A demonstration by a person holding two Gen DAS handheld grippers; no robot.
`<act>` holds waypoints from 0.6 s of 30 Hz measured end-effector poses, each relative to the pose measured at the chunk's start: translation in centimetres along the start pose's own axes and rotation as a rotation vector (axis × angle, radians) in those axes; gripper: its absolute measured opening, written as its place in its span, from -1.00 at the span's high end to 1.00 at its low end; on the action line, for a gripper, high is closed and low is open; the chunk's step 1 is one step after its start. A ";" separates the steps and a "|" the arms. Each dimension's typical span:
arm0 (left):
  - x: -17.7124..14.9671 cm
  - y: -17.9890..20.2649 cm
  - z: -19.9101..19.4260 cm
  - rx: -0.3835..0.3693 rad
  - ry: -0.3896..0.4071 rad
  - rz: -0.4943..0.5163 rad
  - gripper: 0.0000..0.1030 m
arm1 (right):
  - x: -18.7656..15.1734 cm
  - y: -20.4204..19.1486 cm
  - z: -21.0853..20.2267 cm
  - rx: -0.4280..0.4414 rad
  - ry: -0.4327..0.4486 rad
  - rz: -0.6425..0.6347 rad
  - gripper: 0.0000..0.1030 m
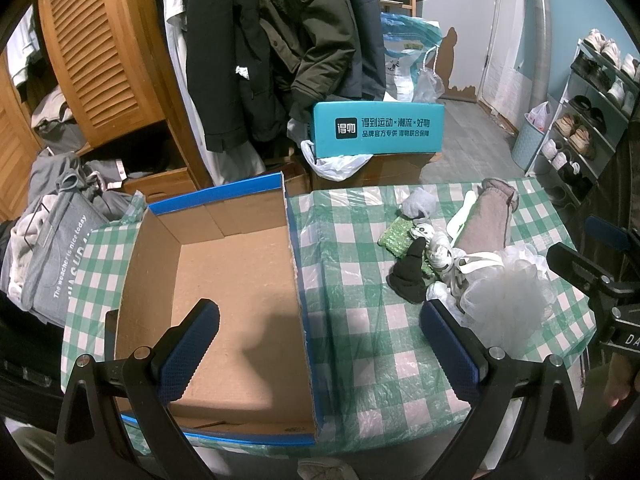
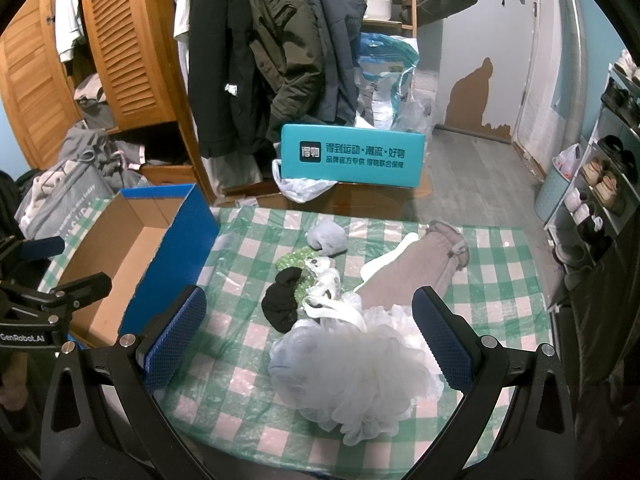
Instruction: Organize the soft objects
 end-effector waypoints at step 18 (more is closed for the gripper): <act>-0.7 1.1 1.2 -0.014 -0.027 0.024 -0.97 | -1.3 1.7 0.8 -0.027 -0.035 0.017 -0.97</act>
Point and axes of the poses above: each gripper's, at about its wrist camera, not at the fingertips, and z roughly the way its jaws point, y to its right, x to its top, the point moved 4 cm from there along z, roughly the way its jaws point, and after that the axes turned 4 degrees about -z, right-handed, at the moved point
